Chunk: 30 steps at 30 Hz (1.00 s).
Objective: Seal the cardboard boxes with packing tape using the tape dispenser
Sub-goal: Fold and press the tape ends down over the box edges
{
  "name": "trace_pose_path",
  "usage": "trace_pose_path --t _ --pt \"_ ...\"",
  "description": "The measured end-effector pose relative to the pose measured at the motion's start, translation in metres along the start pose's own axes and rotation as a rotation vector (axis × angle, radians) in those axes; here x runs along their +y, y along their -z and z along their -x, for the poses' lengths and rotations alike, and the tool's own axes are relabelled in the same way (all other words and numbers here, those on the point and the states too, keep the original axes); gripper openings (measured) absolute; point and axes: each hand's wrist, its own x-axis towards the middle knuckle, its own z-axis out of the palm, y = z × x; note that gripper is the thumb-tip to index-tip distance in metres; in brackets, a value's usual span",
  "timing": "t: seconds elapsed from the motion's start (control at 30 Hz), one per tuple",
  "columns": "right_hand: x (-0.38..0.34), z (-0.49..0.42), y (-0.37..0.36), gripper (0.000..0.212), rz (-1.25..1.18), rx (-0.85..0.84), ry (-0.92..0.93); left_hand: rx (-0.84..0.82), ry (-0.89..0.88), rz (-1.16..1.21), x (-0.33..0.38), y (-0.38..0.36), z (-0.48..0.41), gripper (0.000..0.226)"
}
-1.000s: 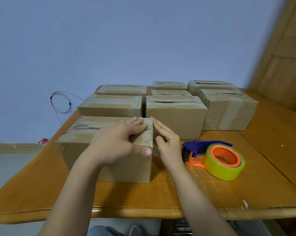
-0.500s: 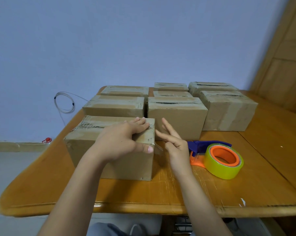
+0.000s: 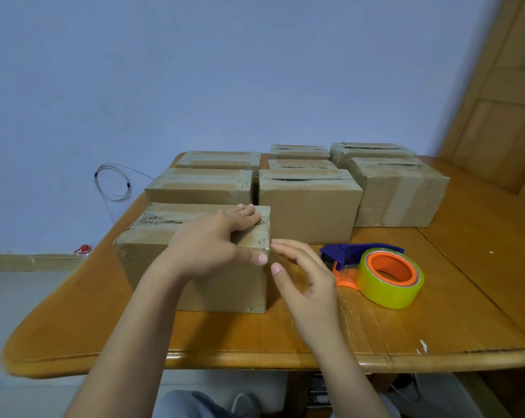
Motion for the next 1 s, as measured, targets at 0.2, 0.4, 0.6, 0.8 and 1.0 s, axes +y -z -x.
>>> trace_pose_path --t 0.2,0.4,0.6,0.8,1.0 --pt "-0.006 0.003 -0.007 0.023 -0.058 0.060 -0.087 0.002 -0.001 0.011 -0.001 0.000 0.000 0.078" --pt "-0.011 0.002 -0.009 0.017 -0.044 0.085 -0.096 0.003 -0.006 -0.012 -0.002 -0.001 -0.001 0.078" --pt "-0.009 -0.003 -0.004 0.014 -0.074 0.085 -0.134 0.002 -0.009 0.004 -0.003 -0.001 -0.001 0.080" --pt "-0.011 -0.005 -0.003 0.020 -0.195 0.077 -0.210 -0.001 -0.023 -0.029 -0.002 0.000 0.001 0.081" --pt "-0.005 -0.018 0.002 0.024 -0.234 0.022 -0.244 -0.027 -0.038 -0.089 -0.001 0.001 0.001 0.082"
